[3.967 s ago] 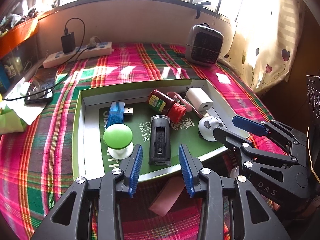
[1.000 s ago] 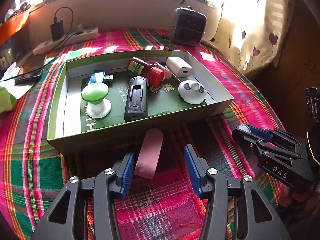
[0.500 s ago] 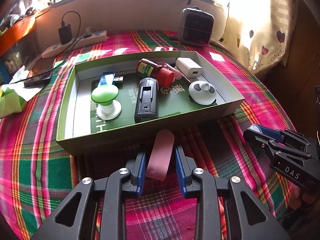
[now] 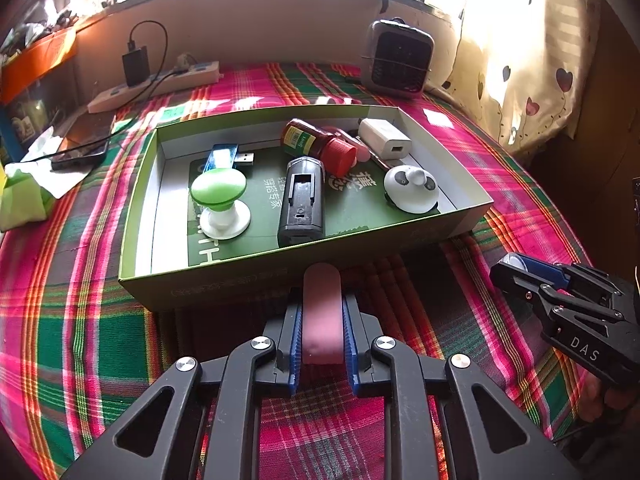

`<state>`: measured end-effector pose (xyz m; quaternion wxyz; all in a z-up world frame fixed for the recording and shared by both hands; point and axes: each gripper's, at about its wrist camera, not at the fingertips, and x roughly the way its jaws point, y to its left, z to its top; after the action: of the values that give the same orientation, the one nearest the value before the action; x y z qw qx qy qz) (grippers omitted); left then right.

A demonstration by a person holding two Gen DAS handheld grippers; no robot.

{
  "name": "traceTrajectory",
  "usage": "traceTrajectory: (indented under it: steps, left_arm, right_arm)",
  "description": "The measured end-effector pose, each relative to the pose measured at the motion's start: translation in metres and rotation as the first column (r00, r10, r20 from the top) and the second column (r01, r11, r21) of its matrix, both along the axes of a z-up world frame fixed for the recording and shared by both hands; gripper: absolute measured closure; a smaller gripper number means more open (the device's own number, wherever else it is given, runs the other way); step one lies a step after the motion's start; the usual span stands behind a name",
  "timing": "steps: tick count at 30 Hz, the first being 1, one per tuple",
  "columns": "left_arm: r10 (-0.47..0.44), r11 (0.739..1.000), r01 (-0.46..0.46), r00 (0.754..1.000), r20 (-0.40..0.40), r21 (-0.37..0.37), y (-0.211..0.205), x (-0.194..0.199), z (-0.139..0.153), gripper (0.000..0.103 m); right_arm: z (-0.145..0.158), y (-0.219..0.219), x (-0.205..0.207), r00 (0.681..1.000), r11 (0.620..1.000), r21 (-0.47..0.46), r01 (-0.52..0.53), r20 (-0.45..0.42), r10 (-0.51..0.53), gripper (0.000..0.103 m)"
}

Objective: Organize rigid objects
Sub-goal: 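Carry the pink block and white cap over the green box with both tools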

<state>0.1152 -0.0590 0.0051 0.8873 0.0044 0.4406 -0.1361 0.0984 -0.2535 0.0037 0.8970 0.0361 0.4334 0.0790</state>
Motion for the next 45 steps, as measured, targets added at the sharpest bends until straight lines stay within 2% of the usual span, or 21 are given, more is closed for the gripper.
traceTrajectory:
  steps: [26, 45]
  left_arm:
    - [-0.003, 1.0, 0.003, 1.0, -0.008, -0.024, 0.001, -0.001, 0.002, 0.086]
    - [0.005, 0.997, -0.003, 1.0, 0.027, -0.08, 0.011, -0.014, 0.025, 0.086]
  right_arm:
    - [0.0, 0.001, 0.0, 1.0, 1.0, 0.002, -0.003, 0.001, 0.003, 0.074]
    - [0.018, 0.009, -0.009, 0.998, 0.999, -0.002, -0.041, 0.049, 0.041, 0.074]
